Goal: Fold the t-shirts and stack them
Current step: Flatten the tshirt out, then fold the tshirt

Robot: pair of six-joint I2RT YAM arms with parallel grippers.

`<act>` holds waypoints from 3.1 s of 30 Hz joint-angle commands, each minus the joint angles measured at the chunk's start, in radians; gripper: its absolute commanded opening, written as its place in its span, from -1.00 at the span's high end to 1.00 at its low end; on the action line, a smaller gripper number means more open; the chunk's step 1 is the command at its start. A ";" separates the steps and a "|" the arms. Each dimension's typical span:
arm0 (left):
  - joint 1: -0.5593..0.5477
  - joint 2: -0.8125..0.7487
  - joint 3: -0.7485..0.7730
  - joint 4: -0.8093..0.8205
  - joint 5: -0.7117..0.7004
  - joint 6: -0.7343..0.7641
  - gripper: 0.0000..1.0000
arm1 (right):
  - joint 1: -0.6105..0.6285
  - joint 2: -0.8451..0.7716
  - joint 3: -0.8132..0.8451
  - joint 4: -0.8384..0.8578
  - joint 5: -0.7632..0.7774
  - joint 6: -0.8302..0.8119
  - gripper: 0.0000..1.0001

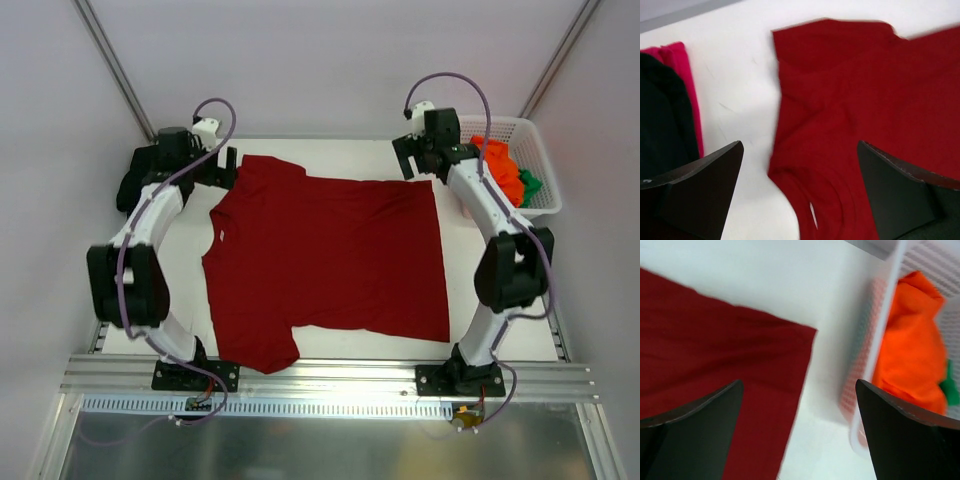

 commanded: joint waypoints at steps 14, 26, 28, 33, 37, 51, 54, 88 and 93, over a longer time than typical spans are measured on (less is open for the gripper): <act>-0.008 0.699 0.612 -0.019 -0.144 -0.080 -0.98 | -0.170 0.497 0.484 -0.327 -0.254 0.313 -0.97; -0.015 0.897 0.882 -0.125 -0.378 -0.077 -0.97 | -0.209 0.440 0.326 -0.249 -0.113 0.391 -0.99; -0.021 0.912 0.915 -0.140 -0.323 -0.068 -0.97 | -0.207 0.447 0.333 -0.256 -0.145 0.387 -0.99; -0.028 0.920 0.942 -0.183 -0.128 -0.081 -0.98 | -0.202 0.460 0.333 -0.270 -0.205 0.385 -0.96; -0.033 0.932 0.970 -0.202 -0.040 -0.101 -0.97 | -0.206 0.453 0.305 -0.263 -0.177 0.393 -0.97; -0.059 1.012 1.114 -0.196 0.106 -0.173 -0.98 | -0.212 0.388 0.213 -0.166 -0.386 0.428 -0.90; -0.062 1.026 1.140 -0.191 0.086 -0.164 -0.98 | -0.210 0.385 0.230 -0.175 -0.410 0.425 -0.90; -0.044 0.954 1.050 -0.407 -0.100 -0.064 -0.68 | -0.175 0.376 0.277 -0.237 -0.469 0.419 -0.89; -0.044 0.977 1.074 -0.390 -0.032 -0.097 -0.49 | -0.176 0.373 0.270 -0.237 -0.473 0.408 -0.88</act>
